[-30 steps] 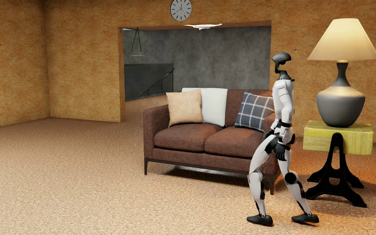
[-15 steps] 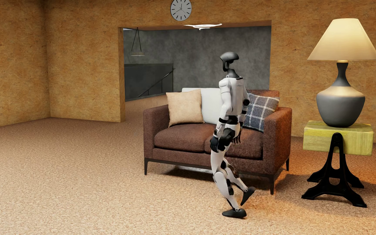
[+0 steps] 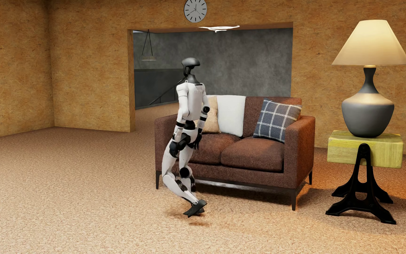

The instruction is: Go around sofa

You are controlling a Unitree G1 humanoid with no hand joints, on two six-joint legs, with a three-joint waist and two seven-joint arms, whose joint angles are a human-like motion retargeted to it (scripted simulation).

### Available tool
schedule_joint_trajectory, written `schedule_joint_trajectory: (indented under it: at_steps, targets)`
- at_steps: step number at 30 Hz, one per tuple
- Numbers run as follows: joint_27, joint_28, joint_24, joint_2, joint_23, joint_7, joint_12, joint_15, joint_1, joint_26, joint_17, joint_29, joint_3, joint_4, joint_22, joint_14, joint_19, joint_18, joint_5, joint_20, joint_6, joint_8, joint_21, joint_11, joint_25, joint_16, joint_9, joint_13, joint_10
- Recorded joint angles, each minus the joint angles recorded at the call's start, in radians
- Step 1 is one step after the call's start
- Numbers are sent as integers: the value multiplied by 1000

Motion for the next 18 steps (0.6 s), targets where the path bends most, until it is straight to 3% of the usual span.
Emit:
schedule_joint_trajectory:
  at_steps: [1,3,5,6,7,8,9,10,11,12,13,15,16,17,18]
  targets:
    - [0,0,0,103,-36,0,28,-83,-47,0,-21,0,61,2,-4,-6,0,0,-16,-14,-19,0,35,-55,0,9,2,-38,-128]
    - [0,0,0,267,-77,0,59,-231,-125,0,-35,0,132,9,20,58,0,0,-51,-1,-53,0,-11,-140,0,27,-3,-106,-460]
    - [0,0,0,364,-104,0,64,-353,-178,0,-49,0,174,16,48,234,0,0,-62,-24,-58,0,-97,-168,0,34,-35,-167,-778]
    - [0,0,0,396,-107,0,65,-367,-218,0,-48,0,173,18,63,328,0,0,-60,-20,-67,0,-140,-167,0,36,-50,-189,-1192]
    - [0,0,0,425,-133,0,64,-342,-259,0,-65,0,200,18,62,247,0,0,-81,-36,-74,0,-147,-145,0,41,-51,-199,-855]
    - [0,0,0,467,-159,0,57,-281,-277,0,-65,0,228,-11,75,257,0,0,-111,-54,-90,0,-203,-103,0,44,-38,-178,-763]
    - [0,0,0,454,-144,0,57,-154,-297,0,-47,0,246,-32,94,308,0,0,-140,-59,-109,0,-230,1,0,43,-54,-157,-674]
    - [0,0,0,417,-112,0,54,50,-267,0,-14,0,251,-83,120,272,0,0,-186,-56,-142,0,-240,182,0,41,-48,-124,-592]
    - [0,0,0,300,-97,0,41,213,-230,0,-3,0,228,-117,127,218,0,0,-180,-39,-138,0,-225,439,0,34,-49,-97,-579]
    - [0,0,0,180,-75,0,36,214,-159,0,10,0,206,-157,105,169,0,0,-199,-10,-144,0,-197,697,0,28,-28,-85,-590]
    - [0,0,0,62,-58,0,21,152,-63,0,10,0,167,-147,73,146,0,0,-194,-19,-130,0,-126,839,0,29,-10,-84,-626]
    - [0,0,0,-131,-90,0,-9,174,86,0,7,0,36,-120,-12,121,0,0,-160,-25,-73,0,-103,742,0,30,2,-12,-706]
    - [0,0,0,-182,0,0,-28,261,169,0,23,0,-13,-98,-49,107,0,0,-146,-27,-61,0,-51,537,0,44,11,-5,-742]
    - [0,0,0,-240,27,0,-39,305,227,0,33,0,-60,-99,-95,89,0,0,-146,-2,-55,0,-90,303,0,46,-3,26,-784]
    - [0,0,0,-252,53,0,-46,201,310,0,33,0,-88,-96,-133,57,0,0,-135,16,-52,0,-94,59,0,54,-12,49,-824]
